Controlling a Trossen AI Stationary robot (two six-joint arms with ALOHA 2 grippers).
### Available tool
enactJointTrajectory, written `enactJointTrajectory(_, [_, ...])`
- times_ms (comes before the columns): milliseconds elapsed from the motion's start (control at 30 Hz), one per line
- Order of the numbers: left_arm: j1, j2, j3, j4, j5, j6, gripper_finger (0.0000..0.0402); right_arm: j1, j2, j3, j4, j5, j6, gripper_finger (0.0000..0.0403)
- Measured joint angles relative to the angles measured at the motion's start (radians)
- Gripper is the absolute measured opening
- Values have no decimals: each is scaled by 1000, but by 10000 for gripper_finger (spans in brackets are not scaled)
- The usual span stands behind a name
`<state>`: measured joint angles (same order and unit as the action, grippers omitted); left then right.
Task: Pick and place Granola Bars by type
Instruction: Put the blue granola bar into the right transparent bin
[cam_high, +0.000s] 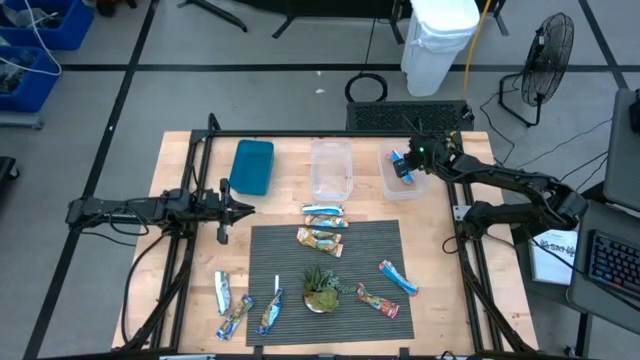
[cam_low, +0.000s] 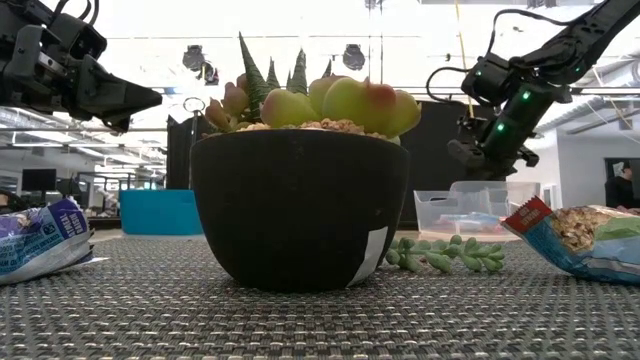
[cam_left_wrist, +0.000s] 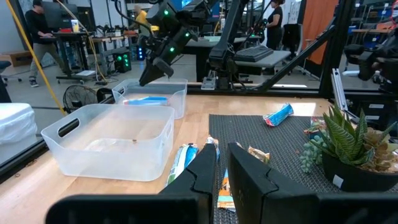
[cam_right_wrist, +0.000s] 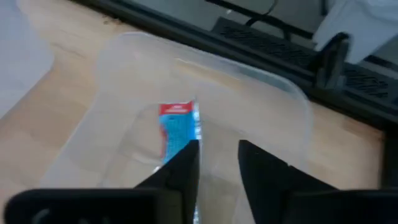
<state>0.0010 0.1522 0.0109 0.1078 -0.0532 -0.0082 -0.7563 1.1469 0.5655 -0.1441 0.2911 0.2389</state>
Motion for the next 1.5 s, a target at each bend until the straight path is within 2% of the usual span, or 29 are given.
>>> enactJointTrajectory(133, [0,0,0,0,0,0,47,9,0,0,35,-10,-23,148])
enactJointTrajectory(200, [0,0,0,0,0,0,47,20,0,0,67,-70,-36,158])
enactJointTrajectory(300, [0,0,0,0,0,0,47,40,-4,0,142,-242,-67,165])
enactJointTrajectory(500, [0,0,0,0,0,0,47,117,-6,0,333,-682,-101,162])
enactJointTrajectory(633, [0,0,0,0,0,0,47,201,-6,0,430,-845,-95,156])
enactJointTrajectory(767, [0,0,0,0,0,0,47,322,-6,0,488,-870,-79,156])
enactJointTrajectory(1000, [0,0,0,0,0,0,47,605,-6,0,533,-867,-72,155])
enactJointTrajectory(1167, [0,0,0,0,0,0,47,819,-6,0,532,-856,26,155])
enactJointTrajectory(1367, [0,0,0,0,0,0,47,1050,-6,0,484,-658,250,155])
enactJointTrajectory(1500, [0,0,0,0,0,0,47,1186,-6,0,334,-491,532,155])
